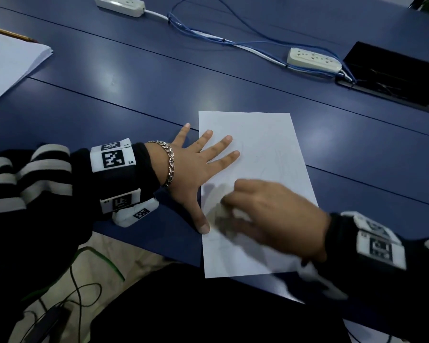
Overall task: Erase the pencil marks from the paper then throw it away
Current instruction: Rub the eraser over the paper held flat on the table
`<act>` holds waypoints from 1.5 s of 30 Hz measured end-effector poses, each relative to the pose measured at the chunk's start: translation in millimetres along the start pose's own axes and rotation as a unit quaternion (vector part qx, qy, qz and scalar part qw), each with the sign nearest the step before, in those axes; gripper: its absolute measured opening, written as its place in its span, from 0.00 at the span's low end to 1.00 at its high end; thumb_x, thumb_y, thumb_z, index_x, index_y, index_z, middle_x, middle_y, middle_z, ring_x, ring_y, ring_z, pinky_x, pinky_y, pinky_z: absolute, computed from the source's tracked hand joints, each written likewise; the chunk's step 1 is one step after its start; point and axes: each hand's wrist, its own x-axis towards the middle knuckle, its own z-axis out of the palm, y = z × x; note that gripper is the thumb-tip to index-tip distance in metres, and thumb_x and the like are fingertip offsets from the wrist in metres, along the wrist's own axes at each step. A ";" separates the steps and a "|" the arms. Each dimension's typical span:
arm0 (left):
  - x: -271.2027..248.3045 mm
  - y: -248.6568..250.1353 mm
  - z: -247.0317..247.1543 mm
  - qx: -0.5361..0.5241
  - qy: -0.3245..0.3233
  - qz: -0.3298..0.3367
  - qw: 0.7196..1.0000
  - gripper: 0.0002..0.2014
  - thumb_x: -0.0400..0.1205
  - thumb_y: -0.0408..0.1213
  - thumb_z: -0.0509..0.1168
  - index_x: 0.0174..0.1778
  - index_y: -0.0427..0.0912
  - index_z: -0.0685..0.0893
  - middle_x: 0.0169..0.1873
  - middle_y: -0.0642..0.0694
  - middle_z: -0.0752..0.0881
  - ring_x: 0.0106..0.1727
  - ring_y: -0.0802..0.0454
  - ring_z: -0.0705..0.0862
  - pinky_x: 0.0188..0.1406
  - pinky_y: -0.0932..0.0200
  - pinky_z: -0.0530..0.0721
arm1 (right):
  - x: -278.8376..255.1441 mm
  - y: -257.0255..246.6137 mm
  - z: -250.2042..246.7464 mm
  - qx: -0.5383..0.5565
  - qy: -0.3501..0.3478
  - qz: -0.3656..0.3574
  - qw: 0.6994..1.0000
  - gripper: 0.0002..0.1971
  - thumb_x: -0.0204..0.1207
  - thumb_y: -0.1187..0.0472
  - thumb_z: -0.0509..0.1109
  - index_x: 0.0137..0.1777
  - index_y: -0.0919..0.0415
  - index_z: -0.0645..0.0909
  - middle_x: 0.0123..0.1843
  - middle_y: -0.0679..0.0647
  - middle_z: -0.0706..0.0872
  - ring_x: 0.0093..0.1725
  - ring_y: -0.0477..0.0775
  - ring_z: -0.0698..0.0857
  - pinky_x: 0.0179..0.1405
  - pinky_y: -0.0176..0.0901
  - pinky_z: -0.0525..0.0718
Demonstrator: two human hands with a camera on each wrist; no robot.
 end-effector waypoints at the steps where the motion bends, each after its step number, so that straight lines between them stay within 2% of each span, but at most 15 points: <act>1: -0.3 0.2 0.0 -0.001 0.002 0.001 1.000 0.81 0.51 0.91 0.65 0.82 0.60 0.16 0.82 0.51 0.14 0.86 0.35 0.21 0.77 0.14 0.28 | 5.4 11.7 -3.4 -0.006 0.009 0.027 1.000 0.16 0.81 0.42 0.62 0.49 0.54 0.84 0.44 0.48 0.78 0.43 0.56 0.82 0.42 0.53 0.82; 5: 0.6 0.7 0.1 0.006 0.002 -0.003 1.000 0.81 0.51 0.91 0.64 0.82 0.59 0.15 0.81 0.51 0.13 0.86 0.34 0.21 0.76 0.13 0.28 | 8.6 17.5 -5.2 -0.045 0.067 0.063 0.995 0.12 0.81 0.47 0.69 0.47 0.57 0.84 0.43 0.51 0.80 0.43 0.59 0.83 0.39 0.50 0.80; 8: 0.3 2.3 -1.4 0.012 -0.002 -0.010 1.000 0.81 0.53 0.90 0.66 0.82 0.58 0.15 0.81 0.49 0.13 0.86 0.34 0.21 0.76 0.14 0.27 | -2.8 -10.4 3.4 -0.046 0.026 0.023 0.998 0.07 0.82 0.54 0.67 0.48 0.57 0.82 0.43 0.51 0.78 0.40 0.58 0.80 0.39 0.51 0.81; 11: -1.4 3.3 -3.6 0.016 0.001 -0.012 1.000 0.81 0.52 0.90 0.64 0.81 0.58 0.14 0.80 0.49 0.12 0.86 0.34 0.21 0.76 0.14 0.26 | -12.7 -9.7 3.9 -0.019 0.002 0.027 0.999 0.13 0.83 0.48 0.62 0.54 0.54 0.83 0.46 0.49 0.79 0.43 0.54 0.81 0.42 0.48 0.81; 14: -7.6 6.2 -3.0 0.020 0.010 -0.037 0.999 0.80 0.53 0.91 0.62 0.83 0.56 0.17 0.84 0.45 0.16 0.88 0.33 0.24 0.77 0.17 0.25 | -32.7 6.5 -5.5 -0.001 0.036 0.091 0.995 0.13 0.80 0.45 0.66 0.56 0.51 0.83 0.46 0.45 0.78 0.43 0.50 0.82 0.40 0.46 0.81; 17: -17.7 11.4 1.1 0.037 0.015 -0.085 0.996 0.79 0.54 0.94 0.57 0.86 0.53 0.20 0.88 0.30 0.30 0.90 0.31 0.32 0.79 0.21 0.24 | -59.2 20.1 -8.5 0.007 0.029 0.152 0.988 0.13 0.76 0.44 0.70 0.58 0.46 0.84 0.46 0.41 0.78 0.40 0.46 0.81 0.41 0.48 0.84; 19: -26.2 15.3 2.3 0.053 0.021 -0.107 0.993 0.74 0.55 0.95 0.51 0.88 0.58 0.25 0.88 0.23 0.49 0.91 0.31 0.46 0.80 0.22 0.25 | -69.9 28.8 -8.0 0.007 0.018 0.195 0.981 0.12 0.76 0.44 0.71 0.57 0.44 0.85 0.46 0.39 0.79 0.40 0.44 0.81 0.43 0.48 0.84; 21: -35.2 16.8 -3.7 0.077 0.034 -0.111 0.990 0.67 0.60 0.93 0.49 0.91 0.61 0.38 0.82 0.31 0.66 0.85 0.33 0.64 0.84 0.22 0.34 | -75.3 37.6 -8.6 0.010 0.036 0.227 0.973 0.12 0.76 0.47 0.73 0.58 0.45 0.86 0.45 0.38 0.80 0.43 0.45 0.83 0.45 0.48 0.85; 23: -37.6 16.7 -13.4 0.090 0.074 -0.095 0.989 0.58 0.67 0.88 0.55 0.89 0.56 0.57 0.75 0.39 0.71 0.77 0.37 0.73 0.87 0.26 0.48 | -76.2 42.5 -12.4 0.015 0.039 0.245 0.969 0.12 0.76 0.47 0.74 0.58 0.46 0.87 0.46 0.38 0.81 0.44 0.46 0.83 0.47 0.48 0.84; 25: -29.5 14.4 -20.4 0.070 0.121 -0.043 0.989 0.51 0.71 0.82 0.63 0.85 0.54 0.63 0.76 0.41 0.69 0.78 0.38 0.72 0.87 0.32 0.56 | -73.7 44.4 -15.3 0.010 0.023 0.245 0.969 0.12 0.76 0.46 0.73 0.58 0.44 0.86 0.47 0.38 0.81 0.44 0.45 0.82 0.47 0.45 0.82; 27: -16.3 11.6 -22.4 0.030 0.109 0.000 0.994 0.55 0.71 0.78 0.68 0.90 0.64 0.49 0.89 0.43 0.51 0.90 0.35 0.55 0.88 0.30 0.50 | -68.2 41.4 -18.2 0.008 0.015 0.239 0.971 0.12 0.76 0.45 0.73 0.58 0.43 0.86 0.48 0.38 0.81 0.45 0.44 0.81 0.47 0.42 0.80; 30: 1.4 10.2 -21.1 0.007 0.055 0.036 0.998 0.62 0.68 0.79 0.71 0.86 0.76 0.31 0.88 0.54 0.25 0.90 0.33 0.32 0.86 0.22 0.38 | -54.1 27.9 -18.2 0.043 0.025 0.206 0.977 0.13 0.75 0.43 0.70 0.58 0.43 0.84 0.50 0.38 0.81 0.48 0.42 0.80 0.51 0.42 0.82; 34: 12.4 7.4 -17.1 -0.014 0.014 0.038 0.999 0.64 0.64 0.81 0.72 0.80 0.84 0.27 0.85 0.59 0.20 0.89 0.31 0.29 0.82 0.15 0.41 | -34.3 17.5 -8.1 0.053 -0.004 0.167 0.985 0.20 0.75 0.35 0.60 0.60 0.44 0.80 0.54 0.40 0.81 0.53 0.47 0.83 0.54 0.48 0.83; 40: 12.7 9.5 -18.3 -0.022 -0.006 0.016 1.000 0.64 0.62 0.81 0.73 0.77 0.86 0.26 0.83 0.63 0.18 0.88 0.29 0.28 0.79 0.10 0.47 | -24.2 23.9 -4.8 0.025 0.046 0.179 0.983 0.16 0.80 0.40 0.68 0.58 0.51 0.81 0.49 0.46 0.80 0.47 0.55 0.83 0.48 0.53 0.83; 45: 12.6 9.8 -18.8 -0.021 -0.011 0.016 1.000 0.65 0.61 0.82 0.72 0.76 0.86 0.25 0.82 0.63 0.17 0.88 0.28 0.27 0.78 0.09 0.46 | -34.9 -13.2 8.6 0.020 -0.033 0.059 0.997 0.14 0.82 0.46 0.62 0.55 0.55 0.80 0.49 0.50 0.78 0.42 0.57 0.82 0.40 0.54 0.83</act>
